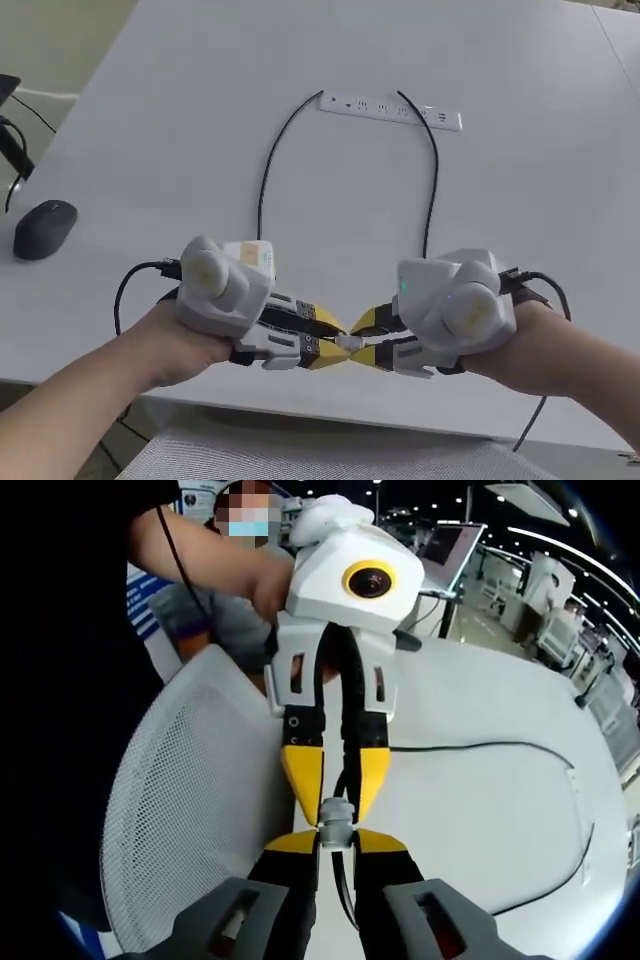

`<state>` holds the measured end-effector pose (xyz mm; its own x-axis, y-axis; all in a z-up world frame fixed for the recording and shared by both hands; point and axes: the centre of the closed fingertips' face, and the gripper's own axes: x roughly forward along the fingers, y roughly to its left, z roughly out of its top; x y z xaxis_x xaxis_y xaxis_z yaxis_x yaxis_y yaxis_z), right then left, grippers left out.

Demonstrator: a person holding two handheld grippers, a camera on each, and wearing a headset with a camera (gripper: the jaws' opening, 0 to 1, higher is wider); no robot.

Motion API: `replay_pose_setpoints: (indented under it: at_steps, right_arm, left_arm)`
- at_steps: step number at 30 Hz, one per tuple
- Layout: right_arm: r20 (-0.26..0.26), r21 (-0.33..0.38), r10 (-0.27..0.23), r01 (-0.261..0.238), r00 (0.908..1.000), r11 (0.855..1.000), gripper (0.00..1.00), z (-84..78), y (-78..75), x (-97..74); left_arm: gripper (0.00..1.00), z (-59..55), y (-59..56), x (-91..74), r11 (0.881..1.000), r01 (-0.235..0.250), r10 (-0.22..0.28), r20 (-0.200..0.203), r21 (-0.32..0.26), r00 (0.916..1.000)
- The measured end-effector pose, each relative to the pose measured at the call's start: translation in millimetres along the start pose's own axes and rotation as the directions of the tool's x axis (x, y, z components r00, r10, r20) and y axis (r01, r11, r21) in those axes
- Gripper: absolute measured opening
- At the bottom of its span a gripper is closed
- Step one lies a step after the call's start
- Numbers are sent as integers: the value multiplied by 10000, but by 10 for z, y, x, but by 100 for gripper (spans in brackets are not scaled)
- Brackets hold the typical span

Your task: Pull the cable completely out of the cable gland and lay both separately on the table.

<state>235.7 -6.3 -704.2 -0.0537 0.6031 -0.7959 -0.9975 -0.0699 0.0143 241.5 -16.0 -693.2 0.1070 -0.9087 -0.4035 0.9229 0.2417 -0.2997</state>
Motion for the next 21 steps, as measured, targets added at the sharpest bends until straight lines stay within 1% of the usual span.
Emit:
replay_pose_setpoints:
  at_steps: [2, 4, 6, 7, 9, 11, 12, 13, 14, 15, 16, 17, 18, 19, 20, 21]
  right_arm:
    - [-8, -68, 173, -173, 9998, 9998, 8, -5, 33, 6]
    - [-25, -409, 60, -61, 10000, 9991, 8, -9, 34, 16]
    - [15, -395, 100, -100, 9999, 9992, 9, -5, 35, 12]
    - [21, -221, 62, -62, 10000, 9997, 9, -7, 23, 9]
    - [77, -76, 150, -150, 9999, 9999, 9, -9, 11, -2]
    - [62, 227, 239, -240, 9997, 9995, 10, -25, -14, -29]
    - [146, 481, 303, -310, 9994, 9984, 11, -20, -18, -38]
    - [236, 897, 433, -453, 9988, 9949, 13, -19, -19, -55]
    - [348, 929, 391, -422, 9986, 9948, 14, -5, -64, -77]
    - [469, 1070, 476, -524, 9978, 9929, 15, 10, -66, -88]
    - [626, 1416, 741, -824, 9953, 9865, 17, 31, -31, -94]
    - [762, 1772, 908, -1031, 9929, 9788, 18, 47, -32, -102]
    - [824, 1804, 925, -1061, 9923, 9779, 18, 53, -57, -105]
    - [879, 1940, 1105, -1258, 9900, 9729, 18, 55, -53, -105]
    - [807, 2250, 1388, -1537, 9870, 9622, 18, 35, -32, -98]
    - [825, 2107, 1270, -1419, 9885, 9672, 18, 35, -80, -88]
  left_arm:
    - [14, -20, -22, 8, 9999, 65, -66, -93, -150, 9999]
    - [14, -18, -14, 12, 10000, -81, 81, -161, -5, 9998]
    - [14, -22, -19, 9, 9999, -103, 105, -237, 75, 9997]
    - [14, -16, -16, 8, 9996, -162, 167, -251, 218, 9995]
    - [14, -2, -15, 3, 9992, -218, 229, -293, 348, 9993]
    - [14, -14, 8, -1, 9969, -393, 427, -500, 676, 9978]
    - [14, -14, 3, -3, 9967, -370, 408, -525, 720, 9978]
    - [14, -14, 9, -7, 9968, -378, 415, -519, 711, 9978]
    - [14, -10, 13, -13, 9960, -411, 452, -508, 798, 9977]
    - [14, -9, 15, -16, 9956, -424, 467, -513, 830, 9976]
    - [14, -8, 16, -19, 9952, -441, 487, -514, 873, 9975]
    - [14, -5, 17, -24, 9944, -496, 546, -525, 933, 9971]
    - [14, -6, 15, -26, 9939, -512, 568, -547, 976, 9969]
    - [14, -13, 8, -26, 9928, -510, 578, -605, 1086, 9965]
    - [14, -19, 6, -26, 9917, -530, 610, -664, 1168, 9959]
    - [14, -21, -1, -24, 9911, -521, 611, -705, 1228, 9956]
